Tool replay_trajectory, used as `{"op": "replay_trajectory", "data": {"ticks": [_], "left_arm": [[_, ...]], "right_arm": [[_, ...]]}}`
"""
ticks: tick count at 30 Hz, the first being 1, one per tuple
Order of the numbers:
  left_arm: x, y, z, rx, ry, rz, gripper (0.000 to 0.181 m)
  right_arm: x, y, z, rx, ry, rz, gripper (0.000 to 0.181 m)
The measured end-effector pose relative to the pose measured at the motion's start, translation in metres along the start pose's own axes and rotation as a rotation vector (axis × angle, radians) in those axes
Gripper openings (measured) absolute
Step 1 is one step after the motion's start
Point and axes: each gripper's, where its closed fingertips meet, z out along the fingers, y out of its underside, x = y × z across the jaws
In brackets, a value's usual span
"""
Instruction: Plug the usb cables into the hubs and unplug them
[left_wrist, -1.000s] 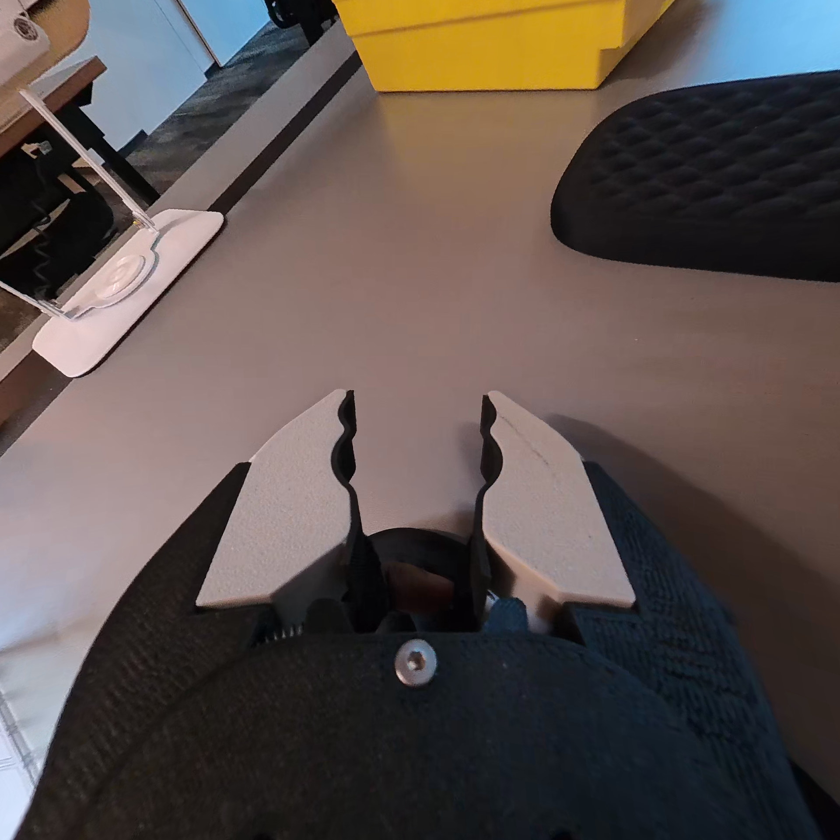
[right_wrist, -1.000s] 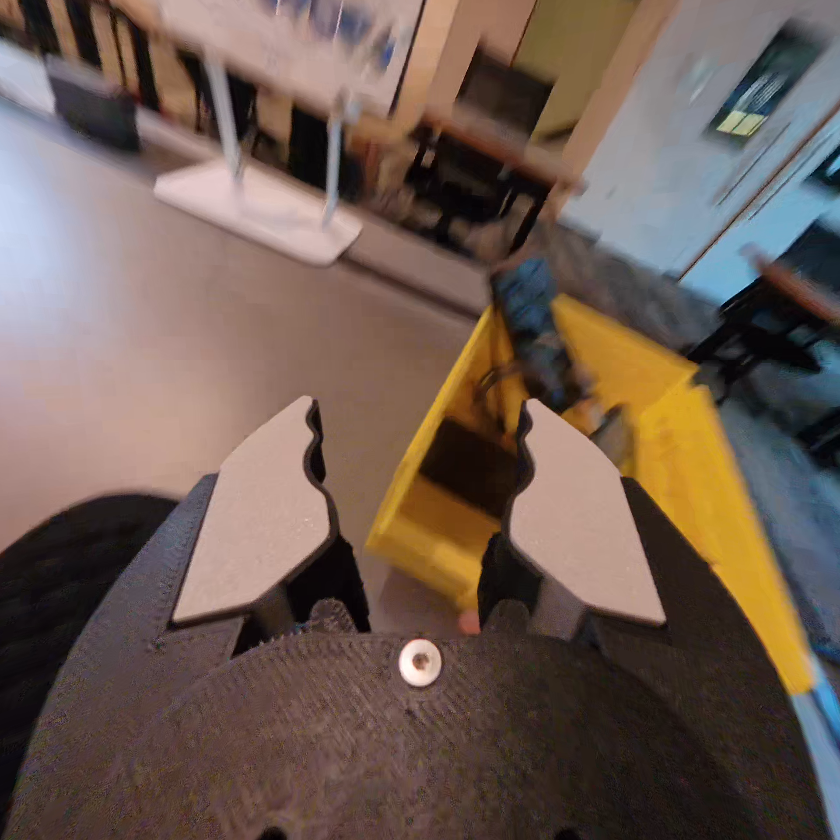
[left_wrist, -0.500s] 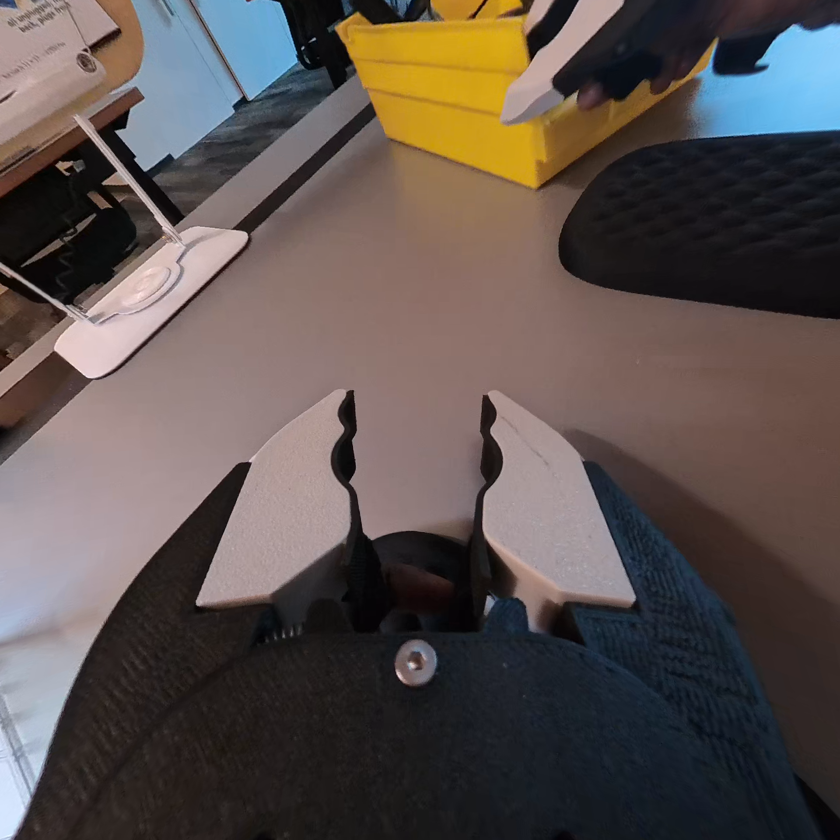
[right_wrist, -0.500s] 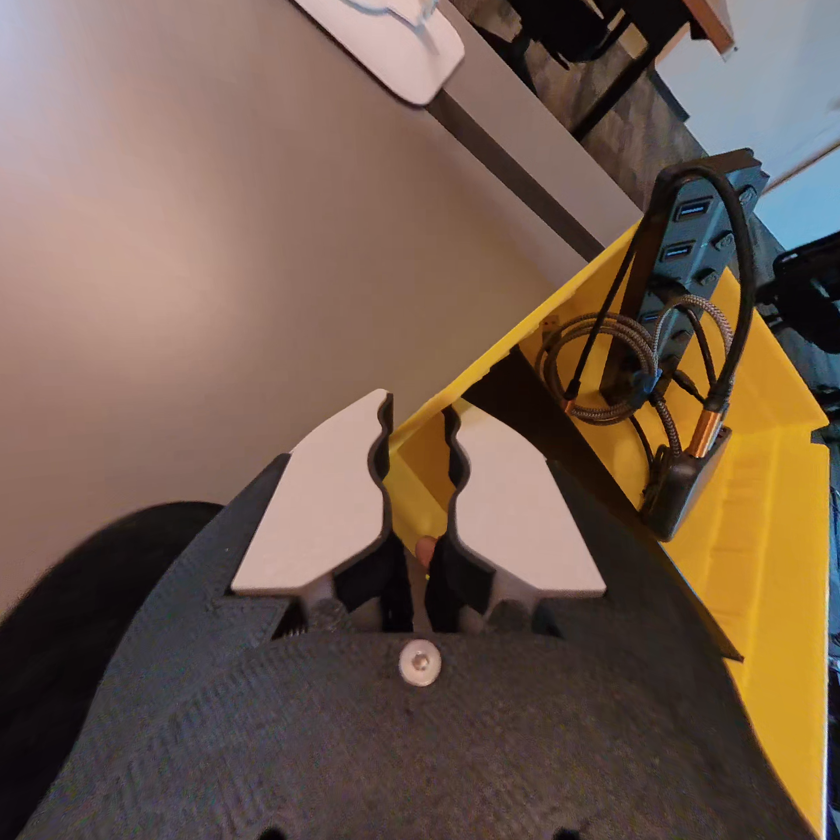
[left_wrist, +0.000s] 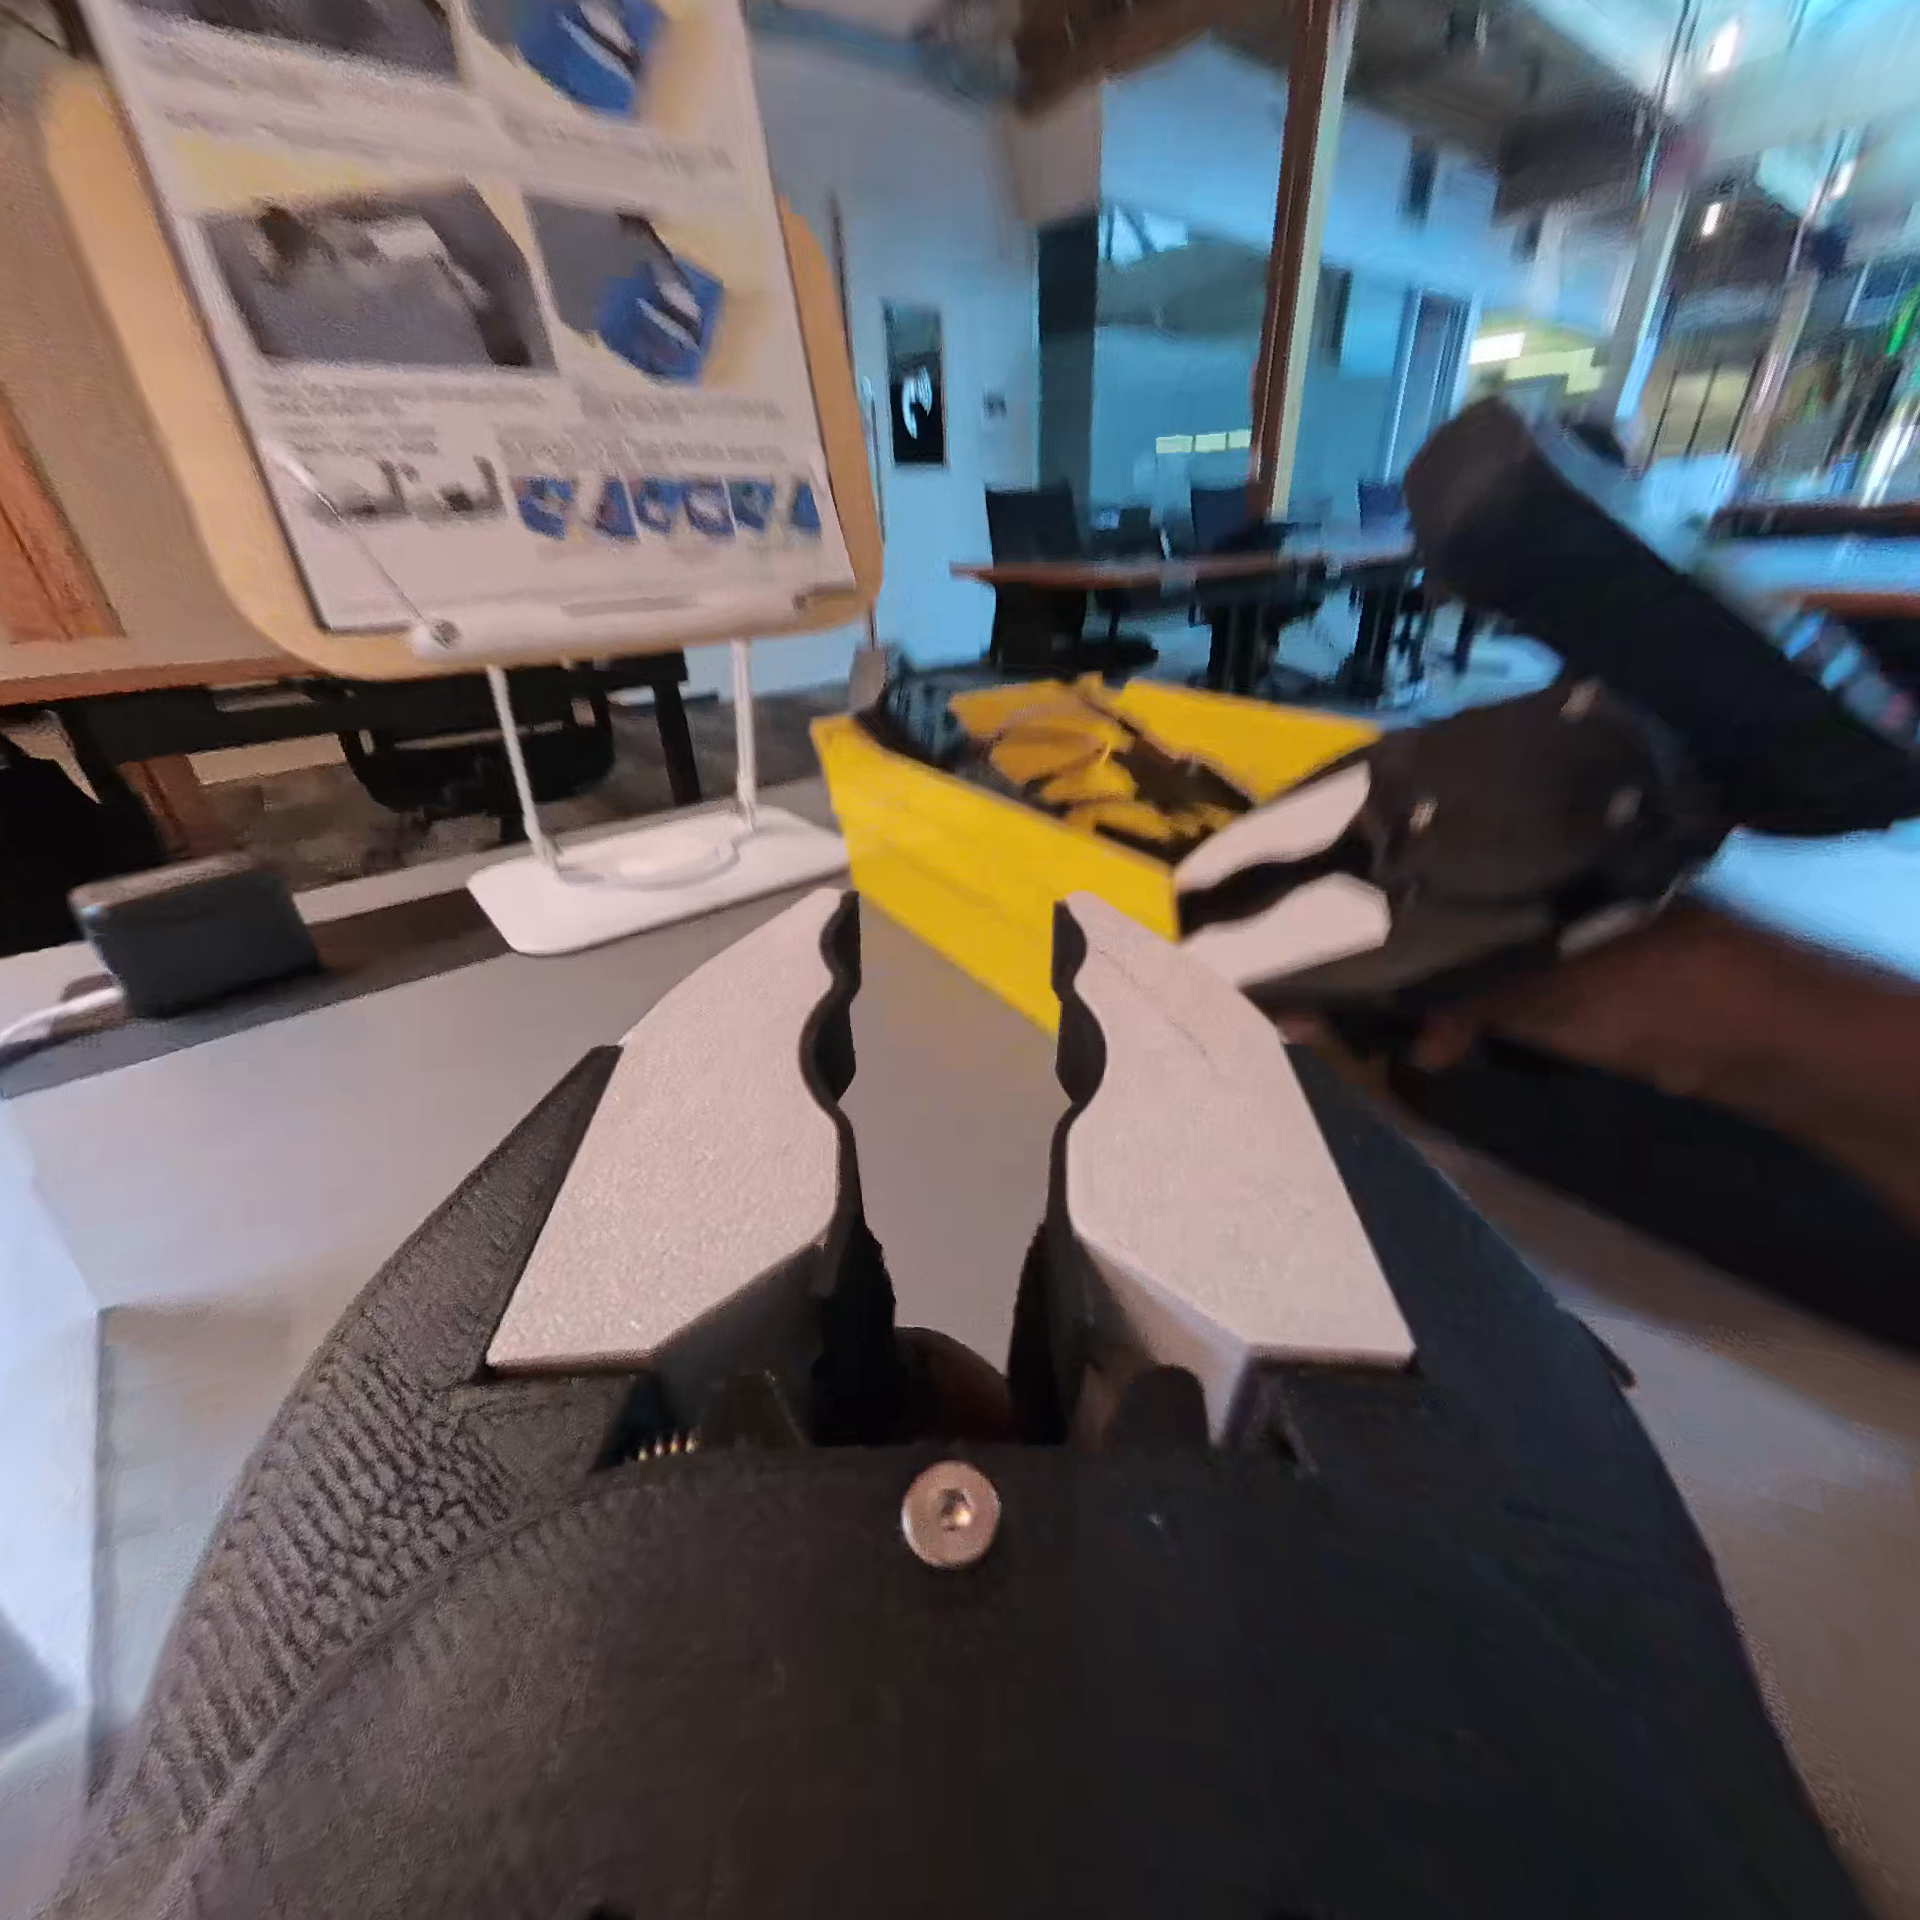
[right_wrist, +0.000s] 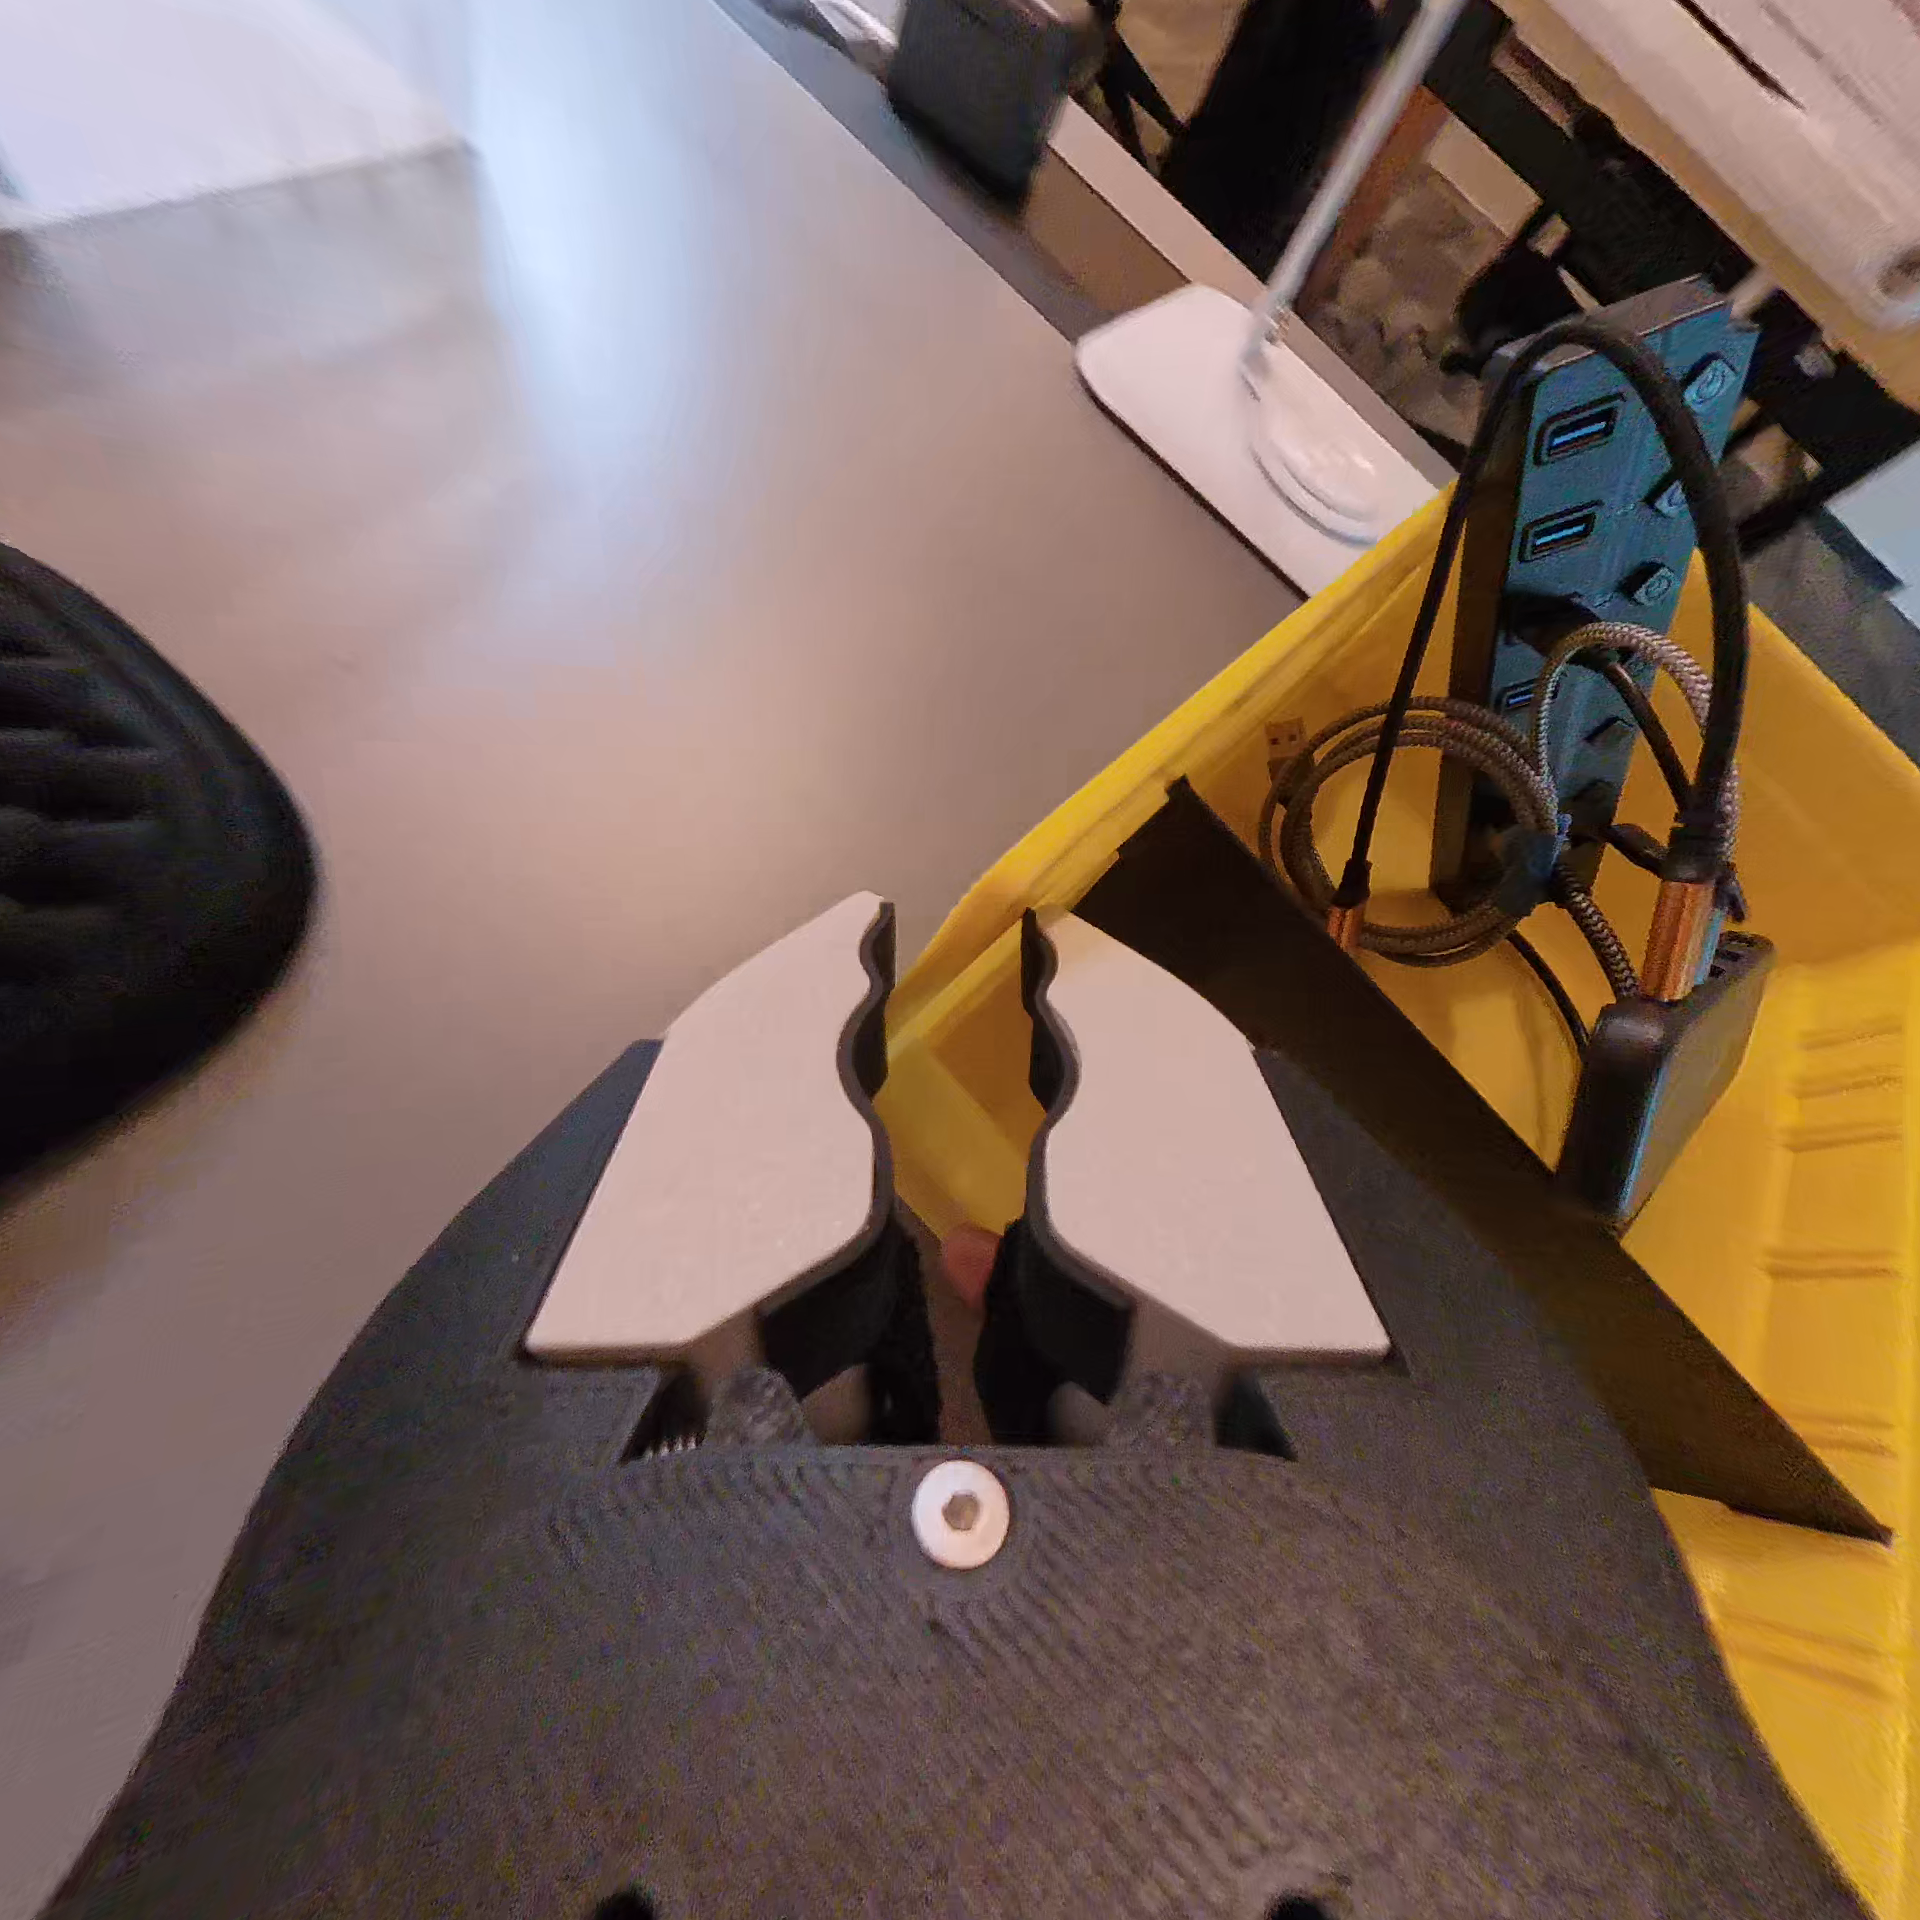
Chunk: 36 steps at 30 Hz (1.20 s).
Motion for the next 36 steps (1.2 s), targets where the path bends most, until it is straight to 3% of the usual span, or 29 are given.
{"op": "replay_trajectory", "data": {"ticks": [2,6,9,11,15,17,19,22,24,26,27,29,31,33,36], "left_arm": [[-0.007,-0.031,-0.015,0.060,-0.006,-0.012,0.036],[-0.033,-0.084,-0.059,0.111,-0.114,0.124,0.036],[-0.073,-0.100,-0.099,0.060,-0.274,0.193,0.036],[-0.113,-0.094,-0.128,-0.039,-0.427,0.242,0.039],[-0.204,-0.054,-0.207,-0.344,-0.811,0.282,0.054],[-0.235,-0.026,-0.245,-0.510,-0.940,0.242,0.061],[-0.250,0.006,-0.269,-0.634,-0.966,0.146,0.070],[-0.250,0.047,-0.275,-0.734,-0.870,-0.035,0.073],[-0.240,0.057,-0.269,-0.760,-0.792,-0.089,0.051],[-0.222,0.056,-0.268,-0.786,-0.713,-0.134,0.014],[-0.202,0.055,-0.261,-0.776,-0.595,-0.199,0.018],[-0.189,0.050,-0.261,-0.775,-0.534,-0.211,0.021],[-0.197,0.041,-0.256,-0.713,-0.567,-0.178,0.040],[-0.202,0.042,-0.246,-0.653,-0.569,-0.207,0.048],[-0.213,0.067,-0.249,-0.744,-0.631,-0.204,0.030]], "right_arm": [[-0.020,-0.014,0.006,0.026,-0.042,-0.021,0.023],[-0.063,-0.043,0.019,0.063,-0.134,-0.077,0.025],[-0.095,-0.064,0.029,0.088,-0.199,-0.128,0.026],[-0.118,-0.077,0.034,0.121,-0.268,-0.177,0.030],[-0.172,-0.090,0.019,0.216,-0.595,-0.211,0.037],[-0.177,-0.103,0.007,0.296,-0.597,-0.135,0.042],[-0.185,-0.120,-0.010,0.419,-0.592,-0.089,0.045],[-0.217,-0.139,-0.036,0.537,-0.683,-0.019,0.061],[-0.244,-0.136,-0.039,0.497,-0.747,-0.014,0.077],[-0.256,-0.129,-0.028,0.420,-0.721,-0.038,0.088],[-0.251,-0.128,-0.021,0.395,-0.668,-0.035,0.090],[-0.241,-0.130,-0.015,0.379,-0.636,0.018,0.083],[-0.234,-0.130,-0.011,0.356,-0.650,0.096,0.067],[-0.231,-0.127,-0.006,0.326,-0.642,0.115,0.057],[-0.232,-0.124,0.003,0.289,-0.601,0.053,0.044]]}}
